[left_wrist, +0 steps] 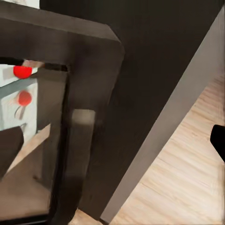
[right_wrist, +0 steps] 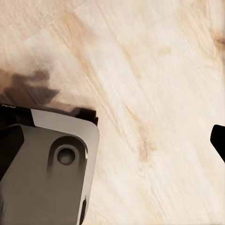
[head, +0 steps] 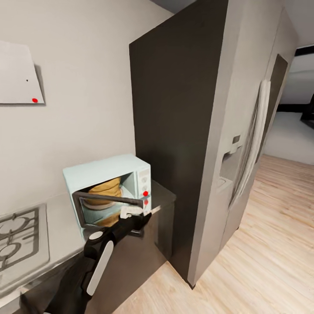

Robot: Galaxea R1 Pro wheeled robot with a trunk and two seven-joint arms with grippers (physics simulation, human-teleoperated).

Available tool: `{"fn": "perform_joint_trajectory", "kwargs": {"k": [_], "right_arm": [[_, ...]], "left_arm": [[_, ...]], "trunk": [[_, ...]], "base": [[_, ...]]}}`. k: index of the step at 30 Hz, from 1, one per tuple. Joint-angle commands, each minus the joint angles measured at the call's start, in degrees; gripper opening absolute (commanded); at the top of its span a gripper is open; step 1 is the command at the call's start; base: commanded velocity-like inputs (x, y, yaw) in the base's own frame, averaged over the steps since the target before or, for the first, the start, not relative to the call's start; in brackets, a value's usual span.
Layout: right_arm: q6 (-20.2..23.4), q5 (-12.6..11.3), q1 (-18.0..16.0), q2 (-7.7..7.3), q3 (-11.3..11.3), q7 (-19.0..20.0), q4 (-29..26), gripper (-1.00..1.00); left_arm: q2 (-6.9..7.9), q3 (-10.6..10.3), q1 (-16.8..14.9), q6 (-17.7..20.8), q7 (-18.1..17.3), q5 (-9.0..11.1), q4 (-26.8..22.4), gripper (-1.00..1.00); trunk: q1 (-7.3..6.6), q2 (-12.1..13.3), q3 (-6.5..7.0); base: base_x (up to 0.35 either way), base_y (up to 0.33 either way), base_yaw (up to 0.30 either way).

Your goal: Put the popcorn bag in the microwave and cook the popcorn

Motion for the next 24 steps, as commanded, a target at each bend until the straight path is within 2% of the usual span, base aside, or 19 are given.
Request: {"fn": "perform_joint_trajectory", "kwargs": {"k": [1,7,8,10,11,12,14,24], "right_arm": [[0.09,0.35,-0.09,-0.03,-0.46,0.12,0.1,1.0],[0.18,0.35,-0.09,-0.17,-0.48,0.11,0.1,1.0],[0.18,0.35,-0.09,-0.19,-0.48,0.12,0.1,1.0],[0.18,0.35,-0.09,-0.26,-0.47,0.08,0.1,1.0],[0.18,0.35,-0.09,-0.28,-0.48,0.06,0.1,1.0],[0.15,0.35,-0.09,-0.3,-0.48,0.1,0.1,1.0],[0.11,0.35,-0.09,-0.41,-0.46,0.09,0.1,1.0],[-0.16,0.35,-0.09,-0.12,-0.39,0.05,0.1,1.0]], "left_arm": [[-0.02,0.09,-0.04,0.43,-0.05,0.47,-0.14,1.0],[0.2,0.52,-0.04,0.48,0.59,0.39,-0.44,1.0],[0.22,0.58,-0.04,0.5,1.98,0.38,-0.43,1.0],[0.24,0.59,-0.04,0.51,7.79,0.43,-0.42,1.0],[0.24,0.5,-0.04,0.51,11.88,0.48,-0.41,1.0],[0.24,0.44,-0.04,0.51,13.99,0.52,-0.39,1.0],[0.25,0.39,-0.04,0.51,15.56,0.54,-0.38,1.0],[0.25,0.36,-0.04,0.47,16.35,0.48,-0.08,1.0]], "trunk": [[0.05,-0.11,-0.11],[0.05,-0.11,-0.11],[0.05,-0.11,-0.11],[0.05,-0.11,-0.11],[0.05,-0.11,-0.11],[0.05,-0.11,-0.11],[0.05,-0.11,-0.11],[0.05,-0.11,-0.11]], "base": [[0.152,0.0,-0.224],[0.102,0.0,-0.044],[0.023,0.0,-0.002],[0.008,0.0,-0.001],[0.002,0.0,0.0],[0.001,0.0,0.0],[0.0,0.0,0.0],[0.019,0.0,0.0]]}}
